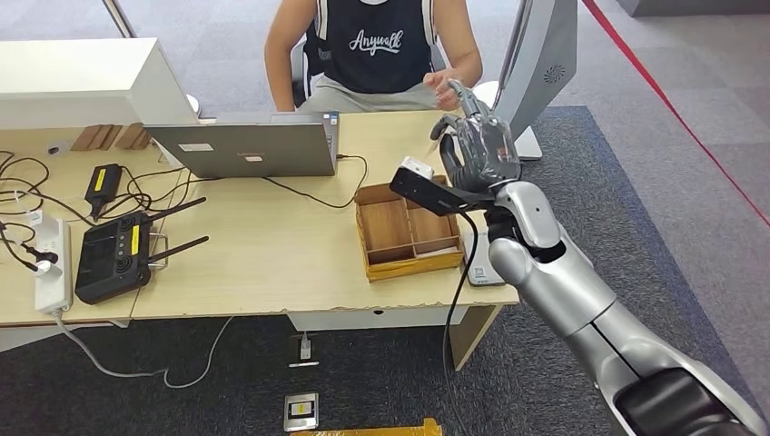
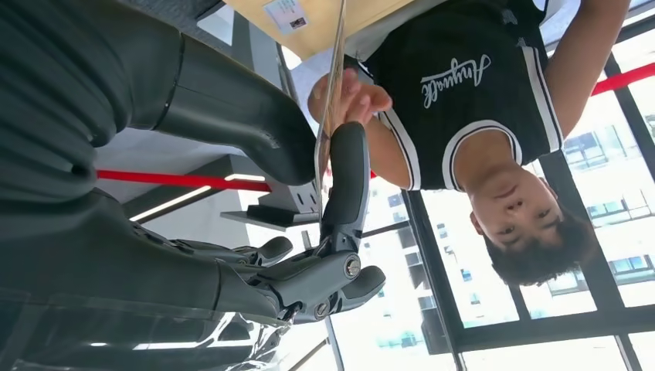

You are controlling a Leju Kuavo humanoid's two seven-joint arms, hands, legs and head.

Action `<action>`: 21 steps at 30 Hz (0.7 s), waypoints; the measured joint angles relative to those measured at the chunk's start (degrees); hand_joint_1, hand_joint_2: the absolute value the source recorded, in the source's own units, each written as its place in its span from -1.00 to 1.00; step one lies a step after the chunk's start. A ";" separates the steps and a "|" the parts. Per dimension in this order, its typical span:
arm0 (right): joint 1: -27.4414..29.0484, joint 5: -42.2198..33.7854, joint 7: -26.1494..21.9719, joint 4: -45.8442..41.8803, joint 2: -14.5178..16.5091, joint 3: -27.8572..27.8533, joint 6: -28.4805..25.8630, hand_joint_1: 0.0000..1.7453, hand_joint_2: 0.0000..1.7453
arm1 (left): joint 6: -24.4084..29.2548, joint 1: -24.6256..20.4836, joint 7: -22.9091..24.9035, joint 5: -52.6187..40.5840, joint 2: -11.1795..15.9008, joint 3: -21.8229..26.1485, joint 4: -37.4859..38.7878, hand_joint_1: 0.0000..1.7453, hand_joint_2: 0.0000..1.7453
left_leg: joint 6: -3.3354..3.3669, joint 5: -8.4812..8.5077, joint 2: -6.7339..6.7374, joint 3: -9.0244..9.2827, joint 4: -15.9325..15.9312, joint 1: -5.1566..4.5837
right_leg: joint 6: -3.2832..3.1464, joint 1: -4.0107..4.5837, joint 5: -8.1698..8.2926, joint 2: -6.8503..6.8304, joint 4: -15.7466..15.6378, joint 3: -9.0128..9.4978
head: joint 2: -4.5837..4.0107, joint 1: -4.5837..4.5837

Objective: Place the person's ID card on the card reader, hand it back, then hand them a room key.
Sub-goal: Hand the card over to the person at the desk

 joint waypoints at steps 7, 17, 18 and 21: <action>-2.45 0.50 -0.94 1.59 1.39 0.50 2.32 1.00 1.00 | -0.88 -0.41 0.13 -1.15 0.00 -0.11 0.00 -1.00 -1.00 | -0.01 0.01 0.00 -0.05 0.00 -0.01 | -0.01 -0.01 0.01 0.00 0.02 -0.02 | 0.00 0.00; -15.60 0.92 -3.19 22.06 9.64 2.83 3.82 1.00 1.00 | -1.97 -2.41 0.96 -2.54 -0.02 -1.65 0.00 -1.00 -1.00 | -0.07 0.11 -0.02 -0.09 0.00 0.01 | -0.03 0.01 0.03 -0.04 0.11 -0.08 | 0.00 -0.01; -16.42 0.82 -2.93 23.95 10.25 2.98 3.92 1.00 1.00 | -2.03 -2.50 0.98 -2.56 -0.02 -1.83 0.00 -1.00 -1.00 | -0.07 0.11 -0.02 -0.09 0.00 0.01 | -0.03 0.01 0.03 -0.04 0.11 -0.08 | 0.00 0.00; -18.59 0.62 -1.91 28.98 11.85 3.44 4.37 1.00 1.00 | -2.10 -2.70 1.01 -2.56 -0.02 -2.39 0.00 -1.00 -1.00 | -0.06 0.10 -0.02 -0.11 0.00 0.01 | -0.03 0.00 0.02 -0.04 0.10 -0.10 | 0.00 0.01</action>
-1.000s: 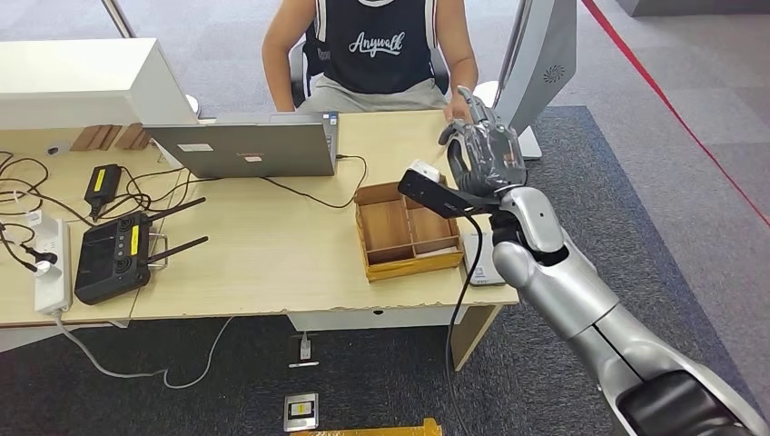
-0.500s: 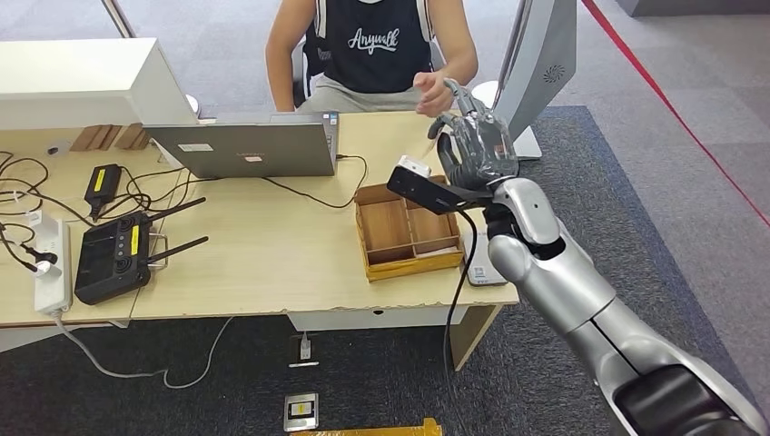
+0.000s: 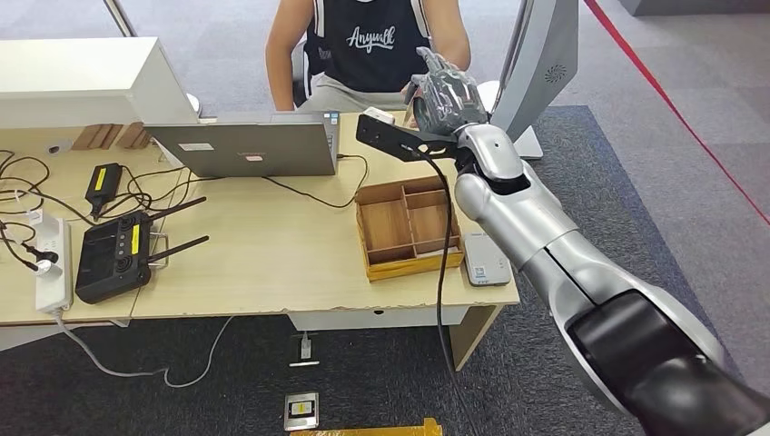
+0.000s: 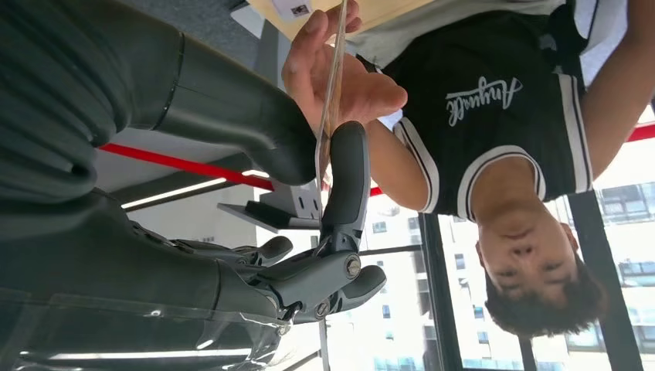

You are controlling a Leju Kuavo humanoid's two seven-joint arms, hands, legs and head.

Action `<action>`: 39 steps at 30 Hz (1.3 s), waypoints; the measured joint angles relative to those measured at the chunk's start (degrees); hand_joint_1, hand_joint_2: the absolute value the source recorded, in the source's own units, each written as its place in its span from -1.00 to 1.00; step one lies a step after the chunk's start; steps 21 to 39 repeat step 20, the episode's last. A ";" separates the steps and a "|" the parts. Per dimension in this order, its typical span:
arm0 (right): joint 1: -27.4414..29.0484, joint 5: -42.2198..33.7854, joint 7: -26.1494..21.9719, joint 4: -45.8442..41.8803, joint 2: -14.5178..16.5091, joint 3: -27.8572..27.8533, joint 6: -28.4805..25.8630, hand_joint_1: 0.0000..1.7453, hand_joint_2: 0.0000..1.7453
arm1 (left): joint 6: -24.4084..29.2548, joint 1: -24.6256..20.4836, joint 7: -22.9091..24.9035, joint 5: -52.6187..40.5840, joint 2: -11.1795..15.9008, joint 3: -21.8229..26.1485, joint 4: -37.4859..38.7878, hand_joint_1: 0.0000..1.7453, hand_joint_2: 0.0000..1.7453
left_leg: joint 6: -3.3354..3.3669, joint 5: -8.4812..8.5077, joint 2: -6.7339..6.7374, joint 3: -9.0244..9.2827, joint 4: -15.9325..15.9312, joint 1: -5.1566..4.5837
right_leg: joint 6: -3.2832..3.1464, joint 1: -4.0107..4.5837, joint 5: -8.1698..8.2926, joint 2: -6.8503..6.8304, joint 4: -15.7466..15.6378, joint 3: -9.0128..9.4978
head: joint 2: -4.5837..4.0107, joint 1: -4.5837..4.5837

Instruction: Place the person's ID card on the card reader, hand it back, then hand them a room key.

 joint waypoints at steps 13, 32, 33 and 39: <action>-2.53 -0.13 1.06 12.41 3.26 1.25 0.16 1.00 1.00 | -0.14 0.08 0.18 0.77 0.02 -0.60 0.00 -1.00 -1.00 | 0.01 -0.01 0.00 0.02 0.00 0.00 | 0.00 0.00 0.00 0.01 0.00 -0.02 | 0.00 -0.01; -2.50 -0.16 1.06 15.13 3.73 1.59 0.13 1.00 1.00 | -0.07 0.27 -0.01 0.95 0.02 -0.60 0.00 -1.00 -1.00 | 0.01 -0.01 0.00 0.02 0.01 0.00 | 0.00 0.00 0.01 0.01 0.00 -0.02 | 0.00 -0.01; -2.50 -0.16 1.06 15.13 3.73 1.59 0.13 1.00 1.00 | -0.07 0.27 -0.01 0.95 0.02 -0.60 0.00 -1.00 -1.00 | 0.01 -0.01 0.00 0.02 0.01 0.00 | 0.00 0.00 0.01 0.01 0.00 -0.02 | 0.00 -0.01; -2.50 -0.16 1.06 15.13 3.73 1.59 0.13 1.00 1.00 | -0.07 0.27 -0.01 0.95 0.02 -0.60 0.00 -1.00 -1.00 | 0.01 -0.01 0.00 0.02 0.01 0.00 | 0.00 0.00 0.01 0.01 0.00 -0.02 | 0.00 -0.01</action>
